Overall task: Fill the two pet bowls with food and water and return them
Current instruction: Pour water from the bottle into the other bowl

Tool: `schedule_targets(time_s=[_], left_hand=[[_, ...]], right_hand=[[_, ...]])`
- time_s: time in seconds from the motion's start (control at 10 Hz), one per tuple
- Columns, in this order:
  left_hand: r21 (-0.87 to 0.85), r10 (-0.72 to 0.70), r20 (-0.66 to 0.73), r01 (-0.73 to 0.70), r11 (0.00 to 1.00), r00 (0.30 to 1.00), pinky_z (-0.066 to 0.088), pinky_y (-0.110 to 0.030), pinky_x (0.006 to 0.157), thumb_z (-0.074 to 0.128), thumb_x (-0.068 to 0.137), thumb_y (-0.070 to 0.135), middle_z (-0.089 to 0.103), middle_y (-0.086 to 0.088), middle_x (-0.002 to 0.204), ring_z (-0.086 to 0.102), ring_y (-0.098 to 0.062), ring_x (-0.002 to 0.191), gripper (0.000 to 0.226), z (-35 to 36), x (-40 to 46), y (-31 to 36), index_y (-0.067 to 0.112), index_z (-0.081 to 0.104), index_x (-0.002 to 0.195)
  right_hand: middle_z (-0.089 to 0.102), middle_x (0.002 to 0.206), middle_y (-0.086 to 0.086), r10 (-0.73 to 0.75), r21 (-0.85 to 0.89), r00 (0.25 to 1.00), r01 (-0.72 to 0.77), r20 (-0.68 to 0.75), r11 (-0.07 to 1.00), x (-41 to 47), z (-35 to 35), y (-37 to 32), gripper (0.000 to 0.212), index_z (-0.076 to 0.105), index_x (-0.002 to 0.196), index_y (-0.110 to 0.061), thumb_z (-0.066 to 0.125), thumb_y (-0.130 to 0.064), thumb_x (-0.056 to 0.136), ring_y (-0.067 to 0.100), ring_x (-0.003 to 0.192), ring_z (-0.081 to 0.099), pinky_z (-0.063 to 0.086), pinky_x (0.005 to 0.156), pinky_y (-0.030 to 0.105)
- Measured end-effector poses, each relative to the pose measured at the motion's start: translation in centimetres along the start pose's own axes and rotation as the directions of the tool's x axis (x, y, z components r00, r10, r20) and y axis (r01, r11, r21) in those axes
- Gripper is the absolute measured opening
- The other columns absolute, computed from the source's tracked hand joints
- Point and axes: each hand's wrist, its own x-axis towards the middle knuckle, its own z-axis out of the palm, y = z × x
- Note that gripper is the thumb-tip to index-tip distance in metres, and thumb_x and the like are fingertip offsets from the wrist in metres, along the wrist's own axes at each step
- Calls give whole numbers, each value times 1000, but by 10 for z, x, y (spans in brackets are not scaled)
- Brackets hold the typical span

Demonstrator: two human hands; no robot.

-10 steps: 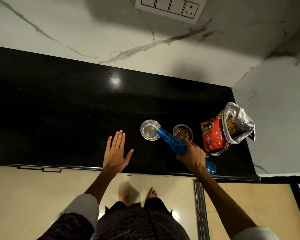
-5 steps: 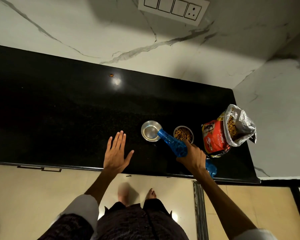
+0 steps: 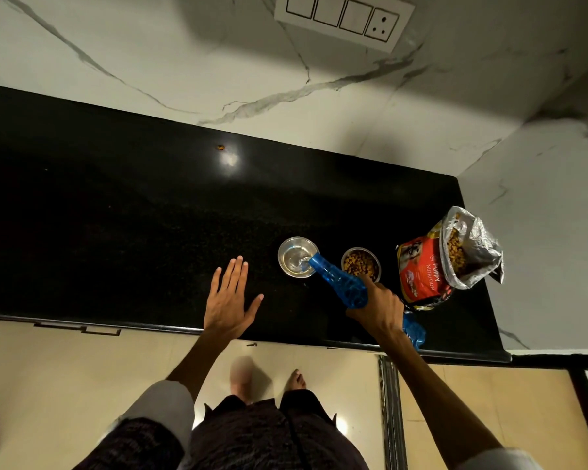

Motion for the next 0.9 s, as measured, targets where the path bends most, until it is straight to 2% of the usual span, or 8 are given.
schedule_targets(time_s=[0.2, 0.9], left_hand=[[-19, 3, -17, -4, 1000, 1000, 4, -48, 129, 33, 104, 60, 1, -12, 172, -2, -24, 160, 84, 0, -1, 0, 5, 7, 164], [68, -12, 15, 11, 998, 1000, 0, -46, 129, 20, 104, 64, -8, -10, 172, -10, -23, 160, 85, 2, 2, 0, 8, -4, 164]], right_hand=[[69, 129, 7, -1, 1, 1000, 1, -10, 1000, 0, 0, -1, 89, 44, 154, -25, 87, -42, 78, 28, 108, 70, 59, 89, 45], [70, 127, 8, -3, 8, 1000, 3, -14, 1000, 0, -1, 1, 88, 45, 152, -24, 87, -42, 78, 27, 107, 70, 59, 88, 44]])
